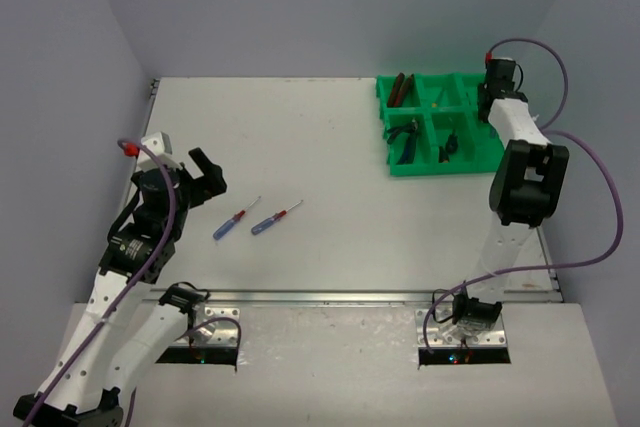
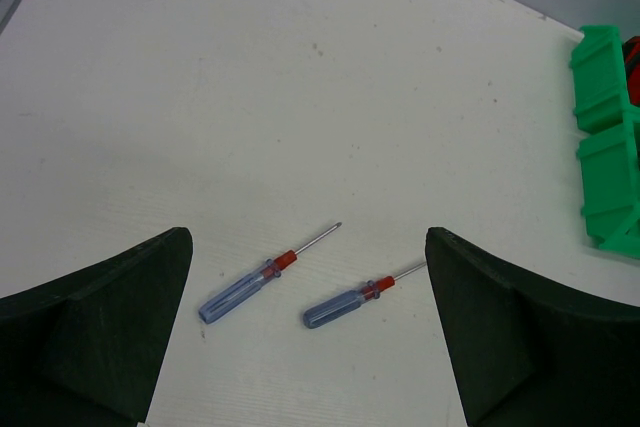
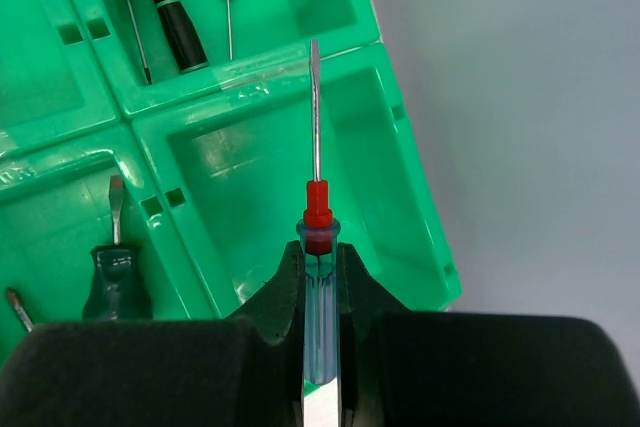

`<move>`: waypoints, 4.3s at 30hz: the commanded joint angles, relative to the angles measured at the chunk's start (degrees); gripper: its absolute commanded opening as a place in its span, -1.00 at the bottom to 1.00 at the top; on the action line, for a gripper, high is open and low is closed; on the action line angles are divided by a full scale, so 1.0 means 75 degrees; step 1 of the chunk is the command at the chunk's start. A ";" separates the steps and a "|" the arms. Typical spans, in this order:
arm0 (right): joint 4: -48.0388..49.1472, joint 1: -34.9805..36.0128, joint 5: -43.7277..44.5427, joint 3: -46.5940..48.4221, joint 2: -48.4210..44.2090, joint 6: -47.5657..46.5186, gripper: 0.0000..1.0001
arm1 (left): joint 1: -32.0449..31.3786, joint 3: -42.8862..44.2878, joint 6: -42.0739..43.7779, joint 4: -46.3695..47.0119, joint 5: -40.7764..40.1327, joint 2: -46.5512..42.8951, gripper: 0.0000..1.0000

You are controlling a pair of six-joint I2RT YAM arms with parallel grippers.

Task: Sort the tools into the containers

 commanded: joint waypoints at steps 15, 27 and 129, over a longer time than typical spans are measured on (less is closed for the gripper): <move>-0.0488 0.0431 -0.1121 -0.1241 -0.2061 0.2124 0.80 | -0.0089 -0.0117 0.0319 0.0620 0.0679 0.0522 1.00; 0.1239 0.2862 -0.3645 -0.6567 -0.6156 0.4761 0.98 | -0.0896 0.1399 0.0839 -0.0301 0.2019 0.5856 1.00; -0.2073 -0.0596 -0.1542 0.0983 -0.0014 0.1879 0.24 | -0.2808 0.0718 -0.0137 -0.0695 -0.1893 0.3143 1.00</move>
